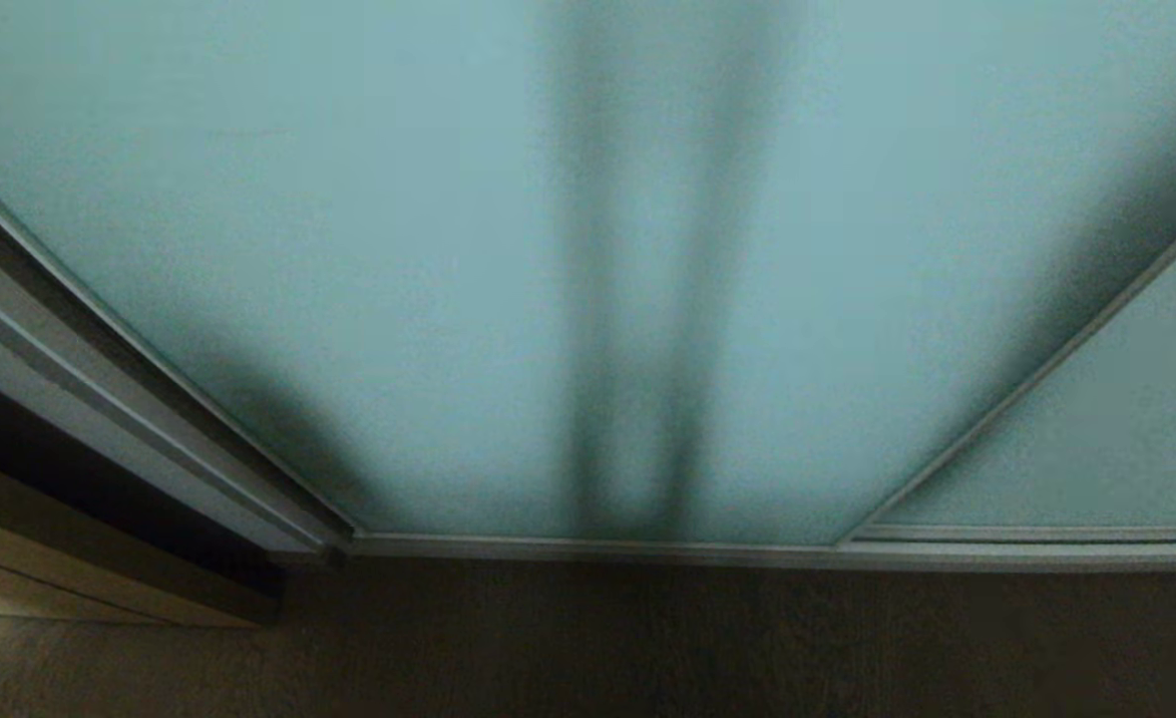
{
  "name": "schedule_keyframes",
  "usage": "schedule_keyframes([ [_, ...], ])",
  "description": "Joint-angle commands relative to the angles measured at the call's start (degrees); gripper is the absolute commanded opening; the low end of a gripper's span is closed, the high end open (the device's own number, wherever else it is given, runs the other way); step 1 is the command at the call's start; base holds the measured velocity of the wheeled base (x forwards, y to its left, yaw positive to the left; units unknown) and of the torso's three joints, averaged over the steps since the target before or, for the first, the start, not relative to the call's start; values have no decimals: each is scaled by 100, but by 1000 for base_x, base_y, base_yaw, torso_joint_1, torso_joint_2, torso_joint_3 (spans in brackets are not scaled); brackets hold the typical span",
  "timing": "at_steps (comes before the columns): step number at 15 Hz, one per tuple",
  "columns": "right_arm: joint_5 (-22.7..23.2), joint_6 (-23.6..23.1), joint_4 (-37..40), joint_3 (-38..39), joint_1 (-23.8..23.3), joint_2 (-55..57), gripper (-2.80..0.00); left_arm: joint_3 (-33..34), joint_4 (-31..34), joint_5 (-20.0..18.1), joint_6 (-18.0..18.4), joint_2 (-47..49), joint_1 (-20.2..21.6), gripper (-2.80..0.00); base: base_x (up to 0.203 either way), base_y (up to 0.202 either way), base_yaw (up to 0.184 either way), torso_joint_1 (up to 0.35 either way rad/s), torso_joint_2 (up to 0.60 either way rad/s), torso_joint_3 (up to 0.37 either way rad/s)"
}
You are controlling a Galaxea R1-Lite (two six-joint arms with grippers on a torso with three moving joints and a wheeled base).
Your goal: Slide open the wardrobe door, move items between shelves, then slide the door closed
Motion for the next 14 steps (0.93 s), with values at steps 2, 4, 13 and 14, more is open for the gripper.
schedule_keyframes([
  [2,57,-82,-159,-521,-210,-159,-280,0,-2,0,1,8,7,-280,0,0,0,0,0,0],
  [4,60,-411,-184,-519,-279,-578,-280,0,-2,0,1,8,5,-280,0,0,0,0,0,0],
  [13,-989,-1549,-488,-970,-83,-1562,-280,0,-2,0,1,8,5,-280,0,0,0,0,0,0],
  [14,-1160,-1640,-712,-1008,49,-1607,-280,0,-2,0,1,8,5,-280,0,0,0,0,0,0],
])
